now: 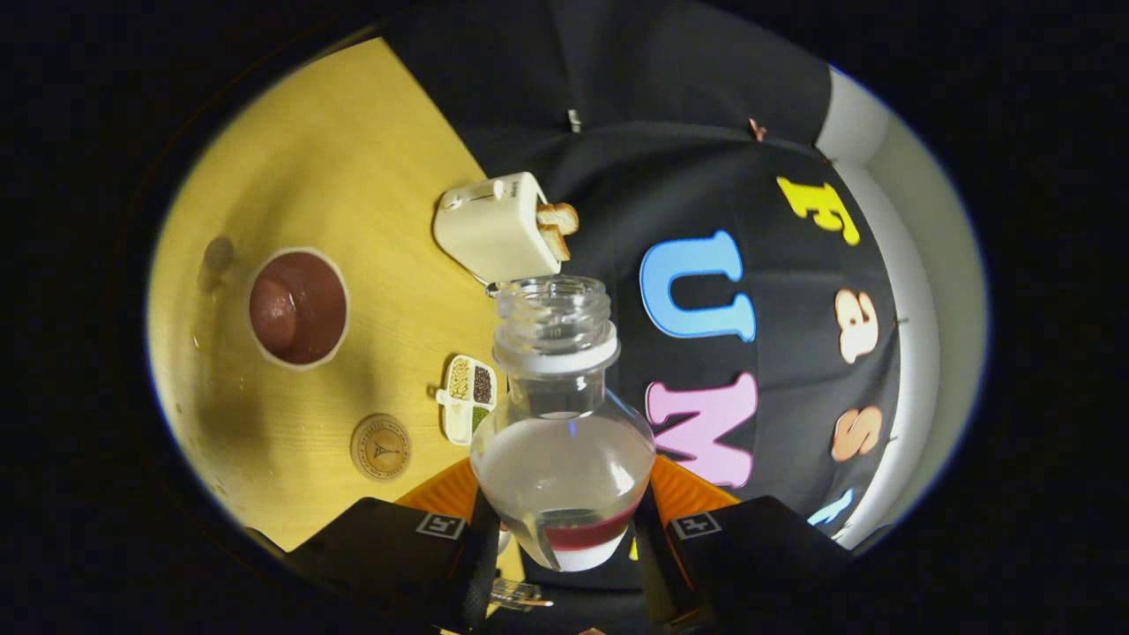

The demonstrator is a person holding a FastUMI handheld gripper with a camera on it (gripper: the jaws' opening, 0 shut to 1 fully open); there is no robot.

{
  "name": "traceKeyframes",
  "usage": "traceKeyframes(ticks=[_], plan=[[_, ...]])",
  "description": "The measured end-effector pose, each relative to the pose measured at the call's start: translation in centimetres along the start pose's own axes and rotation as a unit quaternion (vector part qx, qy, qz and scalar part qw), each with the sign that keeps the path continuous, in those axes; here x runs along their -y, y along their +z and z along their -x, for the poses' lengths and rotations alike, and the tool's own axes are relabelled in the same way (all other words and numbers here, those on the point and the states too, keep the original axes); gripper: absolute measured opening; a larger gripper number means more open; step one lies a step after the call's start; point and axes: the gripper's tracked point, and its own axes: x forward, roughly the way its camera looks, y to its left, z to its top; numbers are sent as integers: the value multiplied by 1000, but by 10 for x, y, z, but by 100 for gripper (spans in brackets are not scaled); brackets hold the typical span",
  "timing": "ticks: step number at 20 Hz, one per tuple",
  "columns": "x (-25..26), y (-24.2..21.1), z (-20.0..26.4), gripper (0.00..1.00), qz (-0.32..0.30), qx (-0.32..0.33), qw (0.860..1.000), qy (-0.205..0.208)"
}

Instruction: Take the bottle from table, then pour the juice into the cup, finally place the bottle on the coaster

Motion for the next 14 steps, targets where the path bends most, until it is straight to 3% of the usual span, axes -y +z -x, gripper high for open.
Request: traceKeyframes(ticks=[3,6,9,14], plan=[[3,-11,-3,69,-106,-22,994,20],[-4,-20,-5,69,-224,-38,973,45],[-17,-22,-16,69,-346,-40,935,70],[-40,-28,-32,69,-503,-27,859,96]])
